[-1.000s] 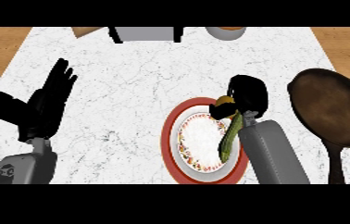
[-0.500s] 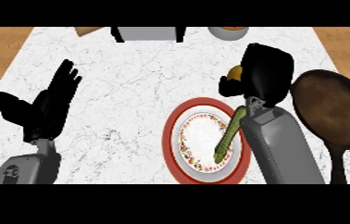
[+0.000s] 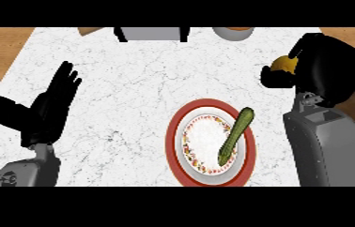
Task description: Pick the lemon from the plate and place it in the pan
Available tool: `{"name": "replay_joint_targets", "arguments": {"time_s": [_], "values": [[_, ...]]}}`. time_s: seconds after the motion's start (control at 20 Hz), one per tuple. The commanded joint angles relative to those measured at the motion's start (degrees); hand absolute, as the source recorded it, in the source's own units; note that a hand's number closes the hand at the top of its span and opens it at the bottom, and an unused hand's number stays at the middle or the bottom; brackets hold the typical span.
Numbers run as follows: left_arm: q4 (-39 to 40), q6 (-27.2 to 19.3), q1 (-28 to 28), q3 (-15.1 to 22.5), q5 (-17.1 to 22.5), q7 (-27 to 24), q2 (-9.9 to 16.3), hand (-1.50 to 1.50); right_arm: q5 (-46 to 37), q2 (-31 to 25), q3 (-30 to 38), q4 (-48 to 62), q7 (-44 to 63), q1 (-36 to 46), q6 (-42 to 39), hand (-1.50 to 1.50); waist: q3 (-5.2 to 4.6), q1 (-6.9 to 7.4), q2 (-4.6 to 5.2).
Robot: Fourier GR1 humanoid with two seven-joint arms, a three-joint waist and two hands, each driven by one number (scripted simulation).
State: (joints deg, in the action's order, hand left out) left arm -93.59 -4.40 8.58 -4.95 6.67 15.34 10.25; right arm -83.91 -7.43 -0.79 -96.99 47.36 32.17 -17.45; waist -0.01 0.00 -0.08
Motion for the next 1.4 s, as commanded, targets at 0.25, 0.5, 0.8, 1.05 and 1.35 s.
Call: {"name": "replay_joint_targets", "arguments": {"time_s": [0.25, 0.5, 0.8, 1.05, 1.35], "values": [[1.1, 2.5, -3.3, -1.0, 0.3, -4.5, 0.2, 0.00, 10.5, -12.2, 16.6, -0.9, -11.1, -5.5, 5.9, 1.50, 0.02, -0.01, 0.07], [6.8, 2.0, 4.0, -3.4, 1.1, -3.2, 1.0, 0.00, 14.7, -13.4, 21.6, 7.6, -18.7, -11.5, 17.6, 1.50, 0.02, -0.15, 0.21], [1.6, -0.6, 3.9, 0.7, -1.2, 1.1, -1.6, 0.00, 22.9, -18.1, 28.7, 25.6, -34.0, -11.8, 28.1, 1.50, 0.10, 0.46, 0.31], [1.3, -0.5, 0.8, 1.5, -2.4, -1.1, -2.7, 0.00, 26.1, -21.7, 29.2, 40.0, -43.5, -7.7, 31.4, 1.50, 0.07, 0.66, 0.25], [1.1, 2.4, 1.0, -1.8, 0.6, -1.2, 0.2, 0.00, 26.0, -23.6, 32.4, 58.4, -42.8, -1.7, 35.8, 1.50, 0.13, 1.50, 0.63]]}}
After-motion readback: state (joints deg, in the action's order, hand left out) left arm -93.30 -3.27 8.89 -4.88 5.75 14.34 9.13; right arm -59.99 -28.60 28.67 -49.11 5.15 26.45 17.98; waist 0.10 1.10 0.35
